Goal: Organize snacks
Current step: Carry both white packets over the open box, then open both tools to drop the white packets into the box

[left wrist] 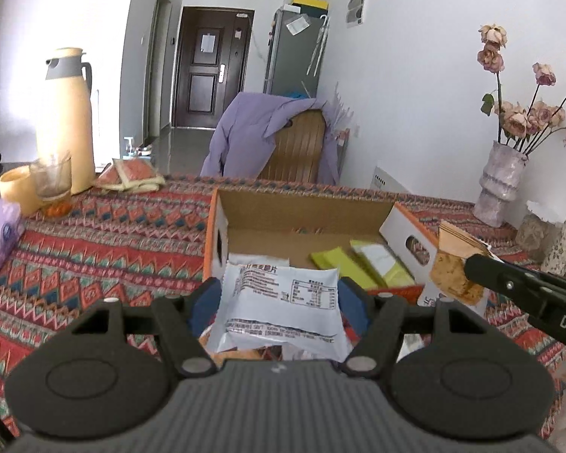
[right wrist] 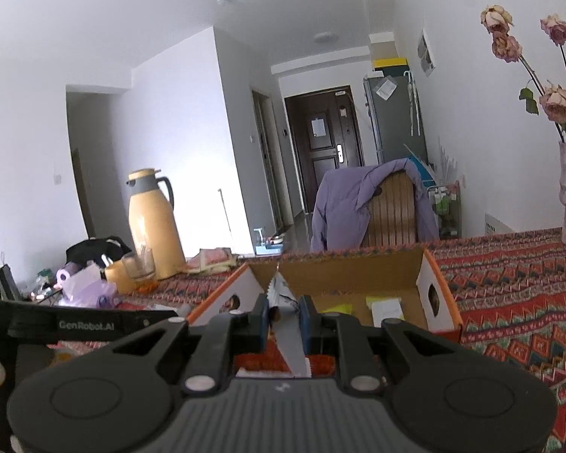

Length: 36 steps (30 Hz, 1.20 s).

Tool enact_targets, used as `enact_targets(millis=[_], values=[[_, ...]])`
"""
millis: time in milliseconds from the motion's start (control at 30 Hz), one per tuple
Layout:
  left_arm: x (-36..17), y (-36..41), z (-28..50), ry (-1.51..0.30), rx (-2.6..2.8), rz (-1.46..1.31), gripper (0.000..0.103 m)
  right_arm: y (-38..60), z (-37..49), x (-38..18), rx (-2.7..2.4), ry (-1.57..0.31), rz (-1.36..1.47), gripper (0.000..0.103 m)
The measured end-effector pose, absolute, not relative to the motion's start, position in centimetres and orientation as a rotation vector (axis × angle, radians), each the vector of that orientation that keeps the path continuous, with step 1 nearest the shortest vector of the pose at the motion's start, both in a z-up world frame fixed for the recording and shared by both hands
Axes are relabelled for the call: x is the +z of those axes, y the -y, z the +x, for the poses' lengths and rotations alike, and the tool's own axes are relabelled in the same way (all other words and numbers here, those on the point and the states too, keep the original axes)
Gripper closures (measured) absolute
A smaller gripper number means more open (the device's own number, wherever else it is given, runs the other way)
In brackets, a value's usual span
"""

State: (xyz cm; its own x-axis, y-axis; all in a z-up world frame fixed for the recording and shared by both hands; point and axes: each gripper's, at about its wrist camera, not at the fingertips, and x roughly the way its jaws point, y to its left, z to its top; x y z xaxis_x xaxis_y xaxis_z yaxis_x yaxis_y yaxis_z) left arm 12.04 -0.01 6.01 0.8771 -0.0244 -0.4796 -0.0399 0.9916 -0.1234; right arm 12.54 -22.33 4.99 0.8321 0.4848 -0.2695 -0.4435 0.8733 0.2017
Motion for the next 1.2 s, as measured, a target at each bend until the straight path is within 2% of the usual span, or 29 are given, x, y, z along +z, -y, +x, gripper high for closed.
enact_targets(millis=[267,500,967,1133,1200], values=[[7.7,1.7,15.8,-0.469,0.017,-0.108,0.033,22.5,17.4,6.2,0.457,-0.311,0.160,0.087],[7.5,2.3,20.2,-0.483,0.043,-0.079,0.033,21.9,22.8,4.9,0.418,-0.349,0.131,0.087],[1.9,2.2,26.2,-0.629,0.102,-0.052,0.033,21.0,28.7,-0.5,0.353,-0.481,0.093,0.087],[1.4,1.9,26.0,-0.614,0.117,-0.056,0.022,21.1,28.8,-1.3,0.355,-0.509,0.083,0.084],[1.4,1.6,25.6,-0.606,0.104,-0.082,0.016,21.4,28.6,-1.2,0.352,-0.507,0.100,0.078]])
